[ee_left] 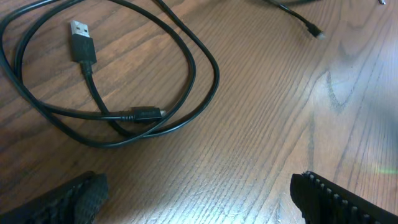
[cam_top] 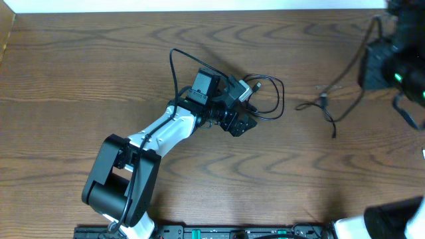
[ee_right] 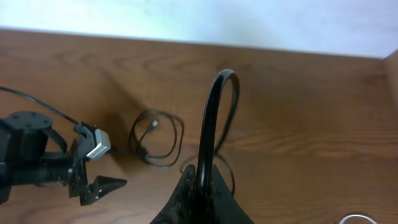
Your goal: Untangle cables
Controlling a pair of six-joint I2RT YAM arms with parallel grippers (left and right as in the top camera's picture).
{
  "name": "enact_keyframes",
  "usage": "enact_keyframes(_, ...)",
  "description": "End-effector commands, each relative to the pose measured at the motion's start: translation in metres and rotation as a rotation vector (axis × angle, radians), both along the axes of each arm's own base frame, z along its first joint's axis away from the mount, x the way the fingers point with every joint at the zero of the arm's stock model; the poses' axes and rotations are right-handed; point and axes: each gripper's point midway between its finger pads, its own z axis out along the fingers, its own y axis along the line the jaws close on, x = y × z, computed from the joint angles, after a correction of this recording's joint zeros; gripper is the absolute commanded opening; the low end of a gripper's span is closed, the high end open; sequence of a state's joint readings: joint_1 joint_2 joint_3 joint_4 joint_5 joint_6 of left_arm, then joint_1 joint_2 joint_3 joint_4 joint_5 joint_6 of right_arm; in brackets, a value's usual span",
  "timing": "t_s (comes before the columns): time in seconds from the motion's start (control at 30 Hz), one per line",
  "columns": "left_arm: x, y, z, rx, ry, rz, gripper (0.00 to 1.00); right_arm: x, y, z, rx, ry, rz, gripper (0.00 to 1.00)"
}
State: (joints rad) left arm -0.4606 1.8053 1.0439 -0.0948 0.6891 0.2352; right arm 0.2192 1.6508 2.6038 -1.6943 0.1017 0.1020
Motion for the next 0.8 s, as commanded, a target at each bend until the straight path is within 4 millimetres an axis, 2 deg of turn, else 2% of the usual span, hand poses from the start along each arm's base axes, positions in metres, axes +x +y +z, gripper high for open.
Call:
enact_keyframes(0.0, 0.002, -0.002, -0.001, -0.001, -0.003, 0.007, 0.99, 0.025, 0.010, -0.029, -0.001, 0.097, 0.024, 0.01)
enact_keyframes(0.2, 0.007, -0.001, 0.001, -0.008, -0.010, 0.024, 0.99, 0.072, 0.021, -0.087, -0.052, 0.258, 0.046, 0.01)
enact_keyframes(0.4, 0.020, 0.015, 0.008, -0.038, 0.021, 0.098, 0.96, 0.110, 0.025, -0.156, -0.106, 0.427, 0.048, 0.01)
enact_keyframes(0.6, 0.030, 0.035, 0.041, -0.155, 0.033, 0.125, 0.96, 0.129, 0.019, -0.216, -0.093, 0.581, -0.008, 0.01)
enact_keyframes(0.77, 0.038, 0.054, 0.057, -0.184, 0.013, 0.161, 0.98, 0.129, 0.020, -0.246, -0.098, 0.668, -0.030, 0.01)
